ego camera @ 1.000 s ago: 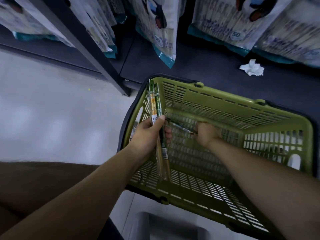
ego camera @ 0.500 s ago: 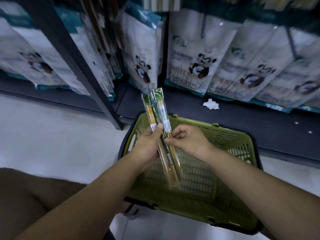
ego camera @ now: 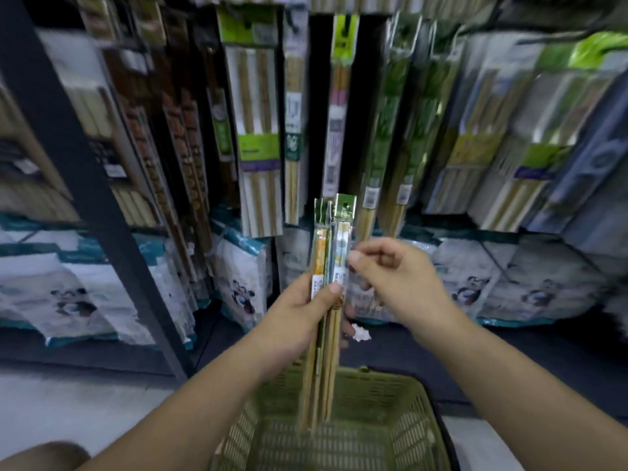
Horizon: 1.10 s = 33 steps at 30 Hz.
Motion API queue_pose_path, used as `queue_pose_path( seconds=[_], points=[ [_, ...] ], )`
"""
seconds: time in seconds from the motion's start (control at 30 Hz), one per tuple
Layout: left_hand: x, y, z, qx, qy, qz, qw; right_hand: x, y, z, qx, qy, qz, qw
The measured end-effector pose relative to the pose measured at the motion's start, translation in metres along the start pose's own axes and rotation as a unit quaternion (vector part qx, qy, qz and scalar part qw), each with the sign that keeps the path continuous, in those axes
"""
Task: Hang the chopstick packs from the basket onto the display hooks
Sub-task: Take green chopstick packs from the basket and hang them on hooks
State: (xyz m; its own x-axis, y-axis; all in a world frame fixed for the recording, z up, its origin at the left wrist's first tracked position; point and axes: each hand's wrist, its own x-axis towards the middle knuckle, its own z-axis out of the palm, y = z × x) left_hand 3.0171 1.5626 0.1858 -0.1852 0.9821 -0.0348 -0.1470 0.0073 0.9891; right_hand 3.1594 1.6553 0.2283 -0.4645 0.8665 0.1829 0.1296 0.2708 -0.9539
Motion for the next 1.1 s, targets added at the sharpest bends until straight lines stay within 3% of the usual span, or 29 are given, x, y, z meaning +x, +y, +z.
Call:
queue_pose_path(
  seconds=[0.3,0.7,0.9,1.1],
  points=[
    [0.026,0.070,0.035,0.025,-0.057,0.151,0.986,0.017,-0.082,-0.039,0.071,0.102,-0.108,0.986],
    [0.052,0.099,0.053,0.013,-0.022,0.205,0.978,0.057,-0.122,-0.049,0.109,0.133,-0.148,0.974],
    [0.067,0.102,0.049,0.053,0.022,0.188,0.980,0.078,-0.134,-0.059,0.101,0.171,-0.166,0.966],
    [0.074,0.103,0.036,0.027,0.036,0.187,0.981,0.097,-0.137,-0.069,0.088,0.192,-0.158,0.965]
  ],
)
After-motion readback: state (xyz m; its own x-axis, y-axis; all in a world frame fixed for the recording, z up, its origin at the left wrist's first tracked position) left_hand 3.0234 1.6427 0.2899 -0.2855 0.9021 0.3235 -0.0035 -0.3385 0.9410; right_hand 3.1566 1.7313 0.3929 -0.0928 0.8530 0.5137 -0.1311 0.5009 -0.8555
